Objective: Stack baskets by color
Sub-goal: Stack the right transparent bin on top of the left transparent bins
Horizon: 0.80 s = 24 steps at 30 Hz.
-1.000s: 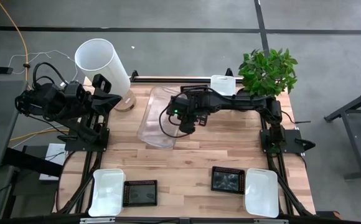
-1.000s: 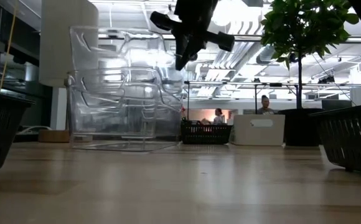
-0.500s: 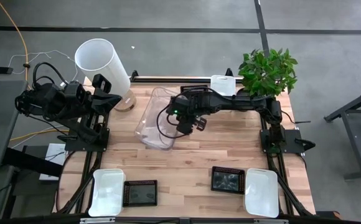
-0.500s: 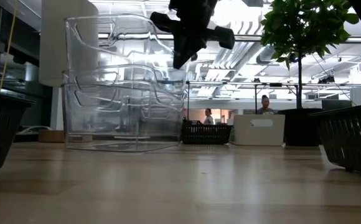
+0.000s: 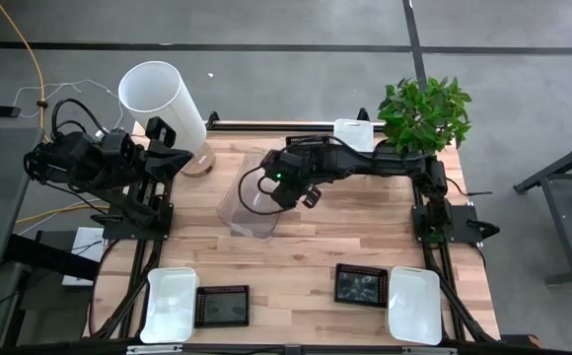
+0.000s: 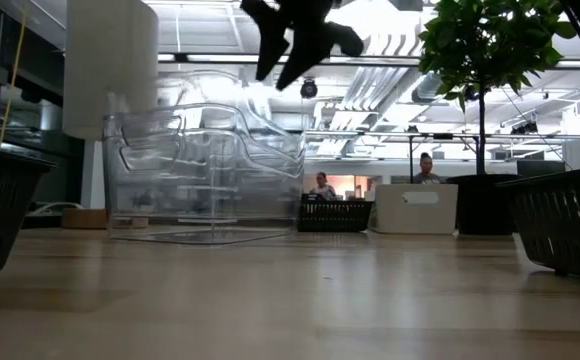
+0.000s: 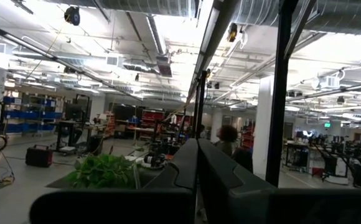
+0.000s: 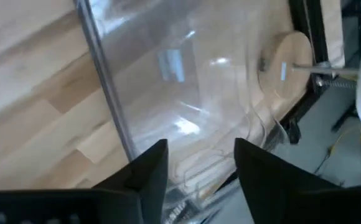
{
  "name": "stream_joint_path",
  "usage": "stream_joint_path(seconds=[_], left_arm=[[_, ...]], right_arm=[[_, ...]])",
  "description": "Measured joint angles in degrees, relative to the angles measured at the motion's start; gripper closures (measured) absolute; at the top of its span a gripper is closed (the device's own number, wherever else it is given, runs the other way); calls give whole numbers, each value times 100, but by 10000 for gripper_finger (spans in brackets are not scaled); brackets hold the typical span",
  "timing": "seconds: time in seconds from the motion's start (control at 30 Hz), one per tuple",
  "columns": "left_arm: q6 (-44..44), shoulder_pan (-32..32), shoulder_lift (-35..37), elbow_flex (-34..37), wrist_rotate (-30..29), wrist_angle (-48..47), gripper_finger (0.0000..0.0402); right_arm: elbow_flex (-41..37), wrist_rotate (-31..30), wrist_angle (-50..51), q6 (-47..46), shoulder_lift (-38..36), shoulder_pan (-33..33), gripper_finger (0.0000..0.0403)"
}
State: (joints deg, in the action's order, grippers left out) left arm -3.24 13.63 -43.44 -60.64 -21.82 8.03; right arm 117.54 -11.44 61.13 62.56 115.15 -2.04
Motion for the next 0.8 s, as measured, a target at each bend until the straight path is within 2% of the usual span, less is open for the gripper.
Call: stream_joint_path(seconds=[0.2,0.27,0.37,0.43,0.5,0.53,0.6,0.7,0.8], left_arm=[[-193,0,0,0,0,0,401],[-193,2,2,0,0,-2,401],[-248,2,2,0,-2,-19,401],[-322,1,4,0,-2,-90,401],[-344,0,4,0,-2,-189,401],[-346,0,4,0,-2,-250,401],[-346,0,4,0,-2,-393,401],[-343,1,26,1,-2,-673,401],[-218,2,73,4,-2,-945,401]], right_arm=[[825,439,904,-1259,-2,-24,216],[1100,823,1311,-1873,-12,-79,223],[1301,1419,1906,-2920,-13,-136,258],[1224,1596,2359,-3269,-16,-136,306],[909,1839,2632,-3471,-36,-97,369],[654,2005,2623,-3565,-53,-55,385],[-24,2100,2180,-3875,-151,35,386],[-1324,2052,931,-4312,-391,112,396],[-2490,1582,-637,-4978,-585,35,398]])
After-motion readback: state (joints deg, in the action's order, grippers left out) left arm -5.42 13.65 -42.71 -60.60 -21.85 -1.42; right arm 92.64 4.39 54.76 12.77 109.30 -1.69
